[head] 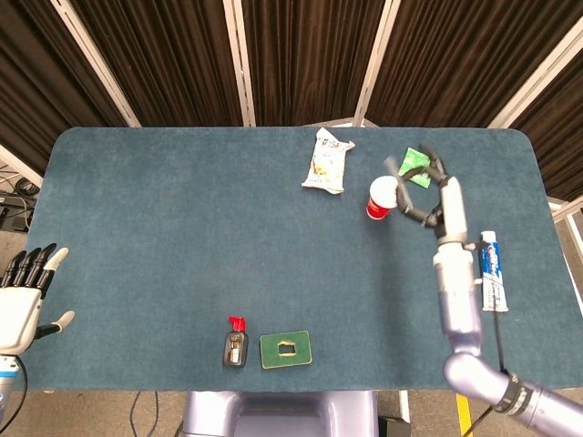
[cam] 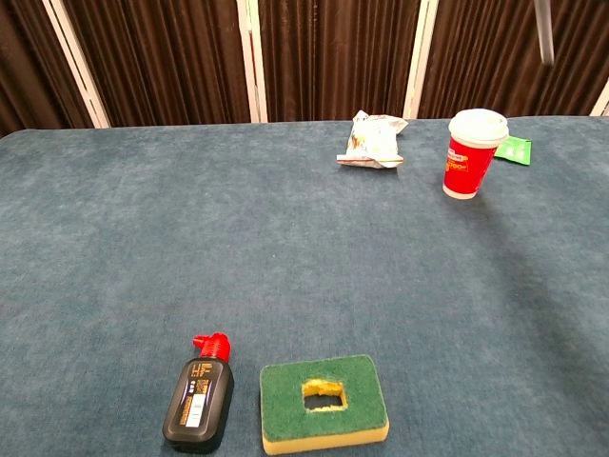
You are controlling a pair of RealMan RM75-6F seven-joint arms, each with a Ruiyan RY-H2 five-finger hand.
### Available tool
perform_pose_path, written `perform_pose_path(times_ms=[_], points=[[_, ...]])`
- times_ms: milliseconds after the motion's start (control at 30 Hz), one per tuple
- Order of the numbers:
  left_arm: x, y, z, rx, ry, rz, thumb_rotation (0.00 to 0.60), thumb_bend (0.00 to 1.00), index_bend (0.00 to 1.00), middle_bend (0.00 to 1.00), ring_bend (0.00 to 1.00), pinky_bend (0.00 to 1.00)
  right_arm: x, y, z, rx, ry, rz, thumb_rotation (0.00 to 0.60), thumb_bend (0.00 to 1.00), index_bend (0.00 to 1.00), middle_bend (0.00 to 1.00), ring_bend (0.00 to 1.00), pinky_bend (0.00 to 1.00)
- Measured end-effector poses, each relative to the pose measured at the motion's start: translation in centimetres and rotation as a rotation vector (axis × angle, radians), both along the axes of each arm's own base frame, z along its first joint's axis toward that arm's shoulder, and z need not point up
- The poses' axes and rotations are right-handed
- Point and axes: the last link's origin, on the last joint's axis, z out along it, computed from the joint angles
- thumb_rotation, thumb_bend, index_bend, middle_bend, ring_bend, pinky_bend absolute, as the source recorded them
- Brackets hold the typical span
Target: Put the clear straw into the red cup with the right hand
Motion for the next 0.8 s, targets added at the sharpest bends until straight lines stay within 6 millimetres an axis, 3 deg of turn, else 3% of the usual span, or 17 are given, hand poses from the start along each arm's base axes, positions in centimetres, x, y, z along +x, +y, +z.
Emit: perform_pose_path(times_ms=[133,300,800], points=[[-0.1,0.0,0.0,-0.001,0.008,0.002,0.6,0.18,0.0,0.0,0.0,0.0,0.7,-1.8,1.3,0.013,-0.253,-0.006,0.6,0.41,0.55,0.11,0.0,0.0],[-0.1,0.0,0.1,0.004,0.015,0.0,0.6,0.18,0.0,0.0,0.0,0.0,0.4,-4.0,0.5,0.092,-0.423,-0.025,0.6,0.41,0.55,0.13,0.0,0.0],[-0.2,0.1,0.1,0.0,0.006,0.014,0.6,0.18,0.0,0.0,0.0,0.0,-3.1,-8.9,-3.6,0.099,-0.577,-0.139,0.6,0.41,0.56,0.15,0.0,0.0]])
